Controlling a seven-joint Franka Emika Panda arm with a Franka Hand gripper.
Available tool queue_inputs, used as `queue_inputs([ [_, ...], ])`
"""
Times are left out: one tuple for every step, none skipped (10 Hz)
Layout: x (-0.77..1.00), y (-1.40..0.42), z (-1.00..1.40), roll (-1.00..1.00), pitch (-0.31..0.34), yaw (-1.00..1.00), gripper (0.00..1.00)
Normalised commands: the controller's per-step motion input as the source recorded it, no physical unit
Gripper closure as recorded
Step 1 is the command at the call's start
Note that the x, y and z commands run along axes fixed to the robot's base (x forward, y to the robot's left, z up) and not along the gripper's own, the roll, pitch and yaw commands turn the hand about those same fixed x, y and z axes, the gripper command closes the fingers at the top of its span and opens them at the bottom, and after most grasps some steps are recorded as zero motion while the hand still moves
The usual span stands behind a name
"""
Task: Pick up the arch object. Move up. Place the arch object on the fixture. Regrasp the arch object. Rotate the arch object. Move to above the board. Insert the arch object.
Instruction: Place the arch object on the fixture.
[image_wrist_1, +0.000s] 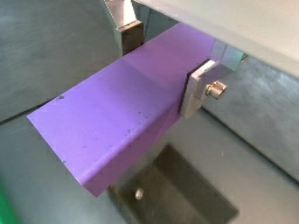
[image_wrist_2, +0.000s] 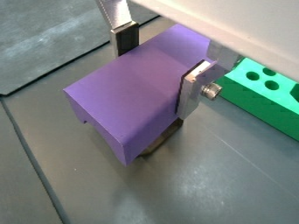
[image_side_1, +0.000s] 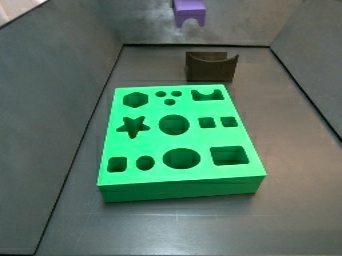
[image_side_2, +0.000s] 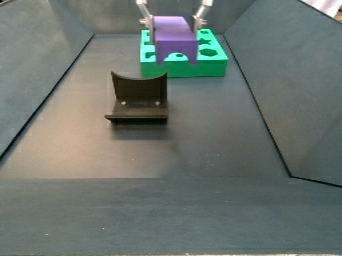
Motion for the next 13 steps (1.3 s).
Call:
queue_inputs([
  [1.0, -0.53, 0.13, -1.0, -0.02, -0.11, 1.0],
  [0.97, -0.39, 0.12, -1.0, -0.012, -0.12, 1.0],
  [0.83, -0.17, 0.05, -1.0, 0.009, -0.12, 1.0],
  [0.71, -0.08, 0.03, -1.0, 0.028, -0.12, 1.0],
  [0.61, -0.02, 0.02, -1.0, 0.041, -0.12, 1.0],
  [0.52, 0.01, 0.01, -1.0, 0.052, -0.12, 1.0],
  [0.43, 0.02, 0.0, -1.0, 0.06, -0.12, 1.0],
  [0.3, 0.03, 0.0, -1.0, 0.072, -0.13, 1.0],
  [0.2, 0.04, 0.0, -1.0, 0.077, -0.14, 1.0],
  [0.11, 0.04, 0.0, -1.0, 0.084, -0.15, 1.0],
  [0.04, 0.04, 0.0, -0.84, 0.054, -0.14, 1.0],
  [0.04, 0.04, -0.01, -0.59, 0.026, -0.13, 1.0],
  [0.05, 0.04, -0.01, -0.46, 0.018, -0.12, 1.0],
])
